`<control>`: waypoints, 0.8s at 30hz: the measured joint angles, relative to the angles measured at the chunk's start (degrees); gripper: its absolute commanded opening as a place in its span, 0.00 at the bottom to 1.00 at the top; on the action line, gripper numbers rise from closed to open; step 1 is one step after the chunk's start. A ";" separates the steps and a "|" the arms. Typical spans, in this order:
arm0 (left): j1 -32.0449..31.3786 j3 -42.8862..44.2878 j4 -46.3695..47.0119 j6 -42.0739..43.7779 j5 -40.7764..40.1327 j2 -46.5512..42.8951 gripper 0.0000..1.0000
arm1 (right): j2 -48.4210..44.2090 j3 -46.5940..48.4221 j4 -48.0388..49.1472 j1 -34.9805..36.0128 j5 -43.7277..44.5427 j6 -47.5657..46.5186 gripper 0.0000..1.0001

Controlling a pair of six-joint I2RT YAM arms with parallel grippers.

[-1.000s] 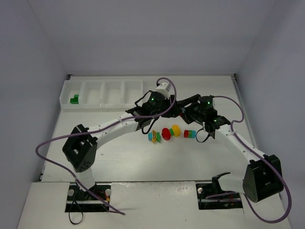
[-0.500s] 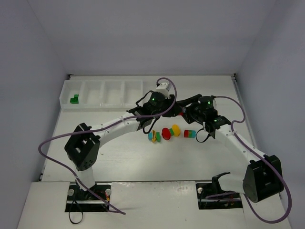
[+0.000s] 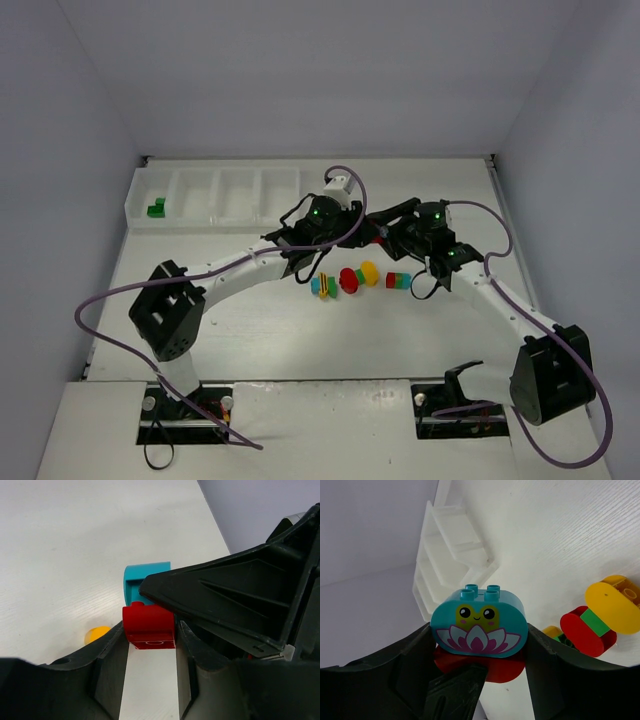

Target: Sort the legos into containers by color

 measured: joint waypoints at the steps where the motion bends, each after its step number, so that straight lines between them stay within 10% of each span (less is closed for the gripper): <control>1: 0.00 -0.33 0.24 0.24 0.02 -0.20 0.00 | 0.02 0.00 0.04 0.00 -0.31 -0.22 0.62; 10: -0.35 -1.81 -0.33 3.37 2.84 -1.07 0.00 | 1.25 0.00 0.39 -0.35 0.31 -2.93 0.88; 24: -0.33 -2.49 -0.28 3.93 3.04 -2.75 0.00 | 1.25 0.00 0.48 -0.39 0.87 -3.87 0.47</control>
